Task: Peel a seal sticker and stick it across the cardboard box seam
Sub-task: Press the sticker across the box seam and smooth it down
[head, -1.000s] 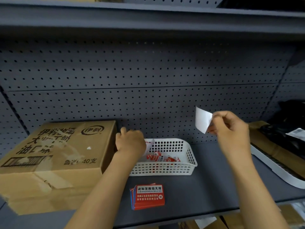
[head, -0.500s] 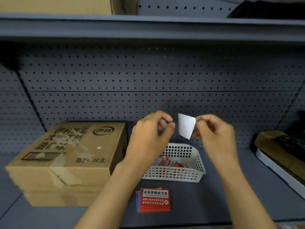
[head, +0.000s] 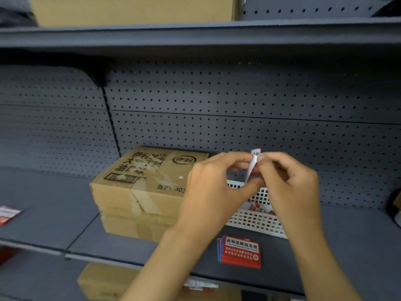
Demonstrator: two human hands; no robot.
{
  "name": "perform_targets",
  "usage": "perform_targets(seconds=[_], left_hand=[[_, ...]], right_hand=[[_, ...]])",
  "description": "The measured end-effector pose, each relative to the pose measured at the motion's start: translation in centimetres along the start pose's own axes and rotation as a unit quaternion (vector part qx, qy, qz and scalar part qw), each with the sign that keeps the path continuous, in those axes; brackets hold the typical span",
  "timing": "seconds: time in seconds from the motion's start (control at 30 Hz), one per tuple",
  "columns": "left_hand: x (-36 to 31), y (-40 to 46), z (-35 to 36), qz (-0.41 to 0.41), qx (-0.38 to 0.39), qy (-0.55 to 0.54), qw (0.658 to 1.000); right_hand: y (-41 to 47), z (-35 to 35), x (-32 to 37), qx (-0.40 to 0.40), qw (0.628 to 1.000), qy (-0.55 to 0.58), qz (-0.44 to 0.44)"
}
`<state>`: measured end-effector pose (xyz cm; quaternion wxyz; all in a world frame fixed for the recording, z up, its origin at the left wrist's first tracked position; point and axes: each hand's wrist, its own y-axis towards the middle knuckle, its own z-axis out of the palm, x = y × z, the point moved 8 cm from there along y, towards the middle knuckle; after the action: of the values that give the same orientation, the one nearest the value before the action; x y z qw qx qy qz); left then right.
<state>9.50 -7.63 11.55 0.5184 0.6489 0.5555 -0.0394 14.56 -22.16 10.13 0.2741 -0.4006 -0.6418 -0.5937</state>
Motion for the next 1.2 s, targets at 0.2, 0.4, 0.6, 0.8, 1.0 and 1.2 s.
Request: perform_targets(seconds=[0.2,0.4,0.6,0.8,1.0,1.2], left_hand=[[2.4,-1.6,-5.0,-0.034,-0.077,-0.056,0.995],[5.7,-2.4,-10.9,-0.092,-0.099,-0.160,0.978],[8.8,-3.8,-15.7,-0.118,-0.080,-0.188,0.972],[13.3,-6.5,-18.6,-0.147,-0.067,-0.163,0.973],[17.3,-9.0,-18.6,-0.166,-0.053,-0.101,0.979],[21.2,-10.1,-17.6,-0.183,-0.038,-0.070,0.980]], right_hand=[[-2.9,3.6,3.2,0.008,0.999,-0.009,-0.052],[-4.9,5.6,5.2,-0.048,0.998,-0.018,-0.034],[-6.4,9.6,5.0,-0.010,0.999,-0.035,0.015],[-10.0,13.5,4.3,-0.004,0.998,-0.043,0.038],[-13.6,16.2,1.7,0.000,0.996,-0.075,0.053],[-15.1,18.0,-1.5,0.006,0.989,-0.124,0.075]])
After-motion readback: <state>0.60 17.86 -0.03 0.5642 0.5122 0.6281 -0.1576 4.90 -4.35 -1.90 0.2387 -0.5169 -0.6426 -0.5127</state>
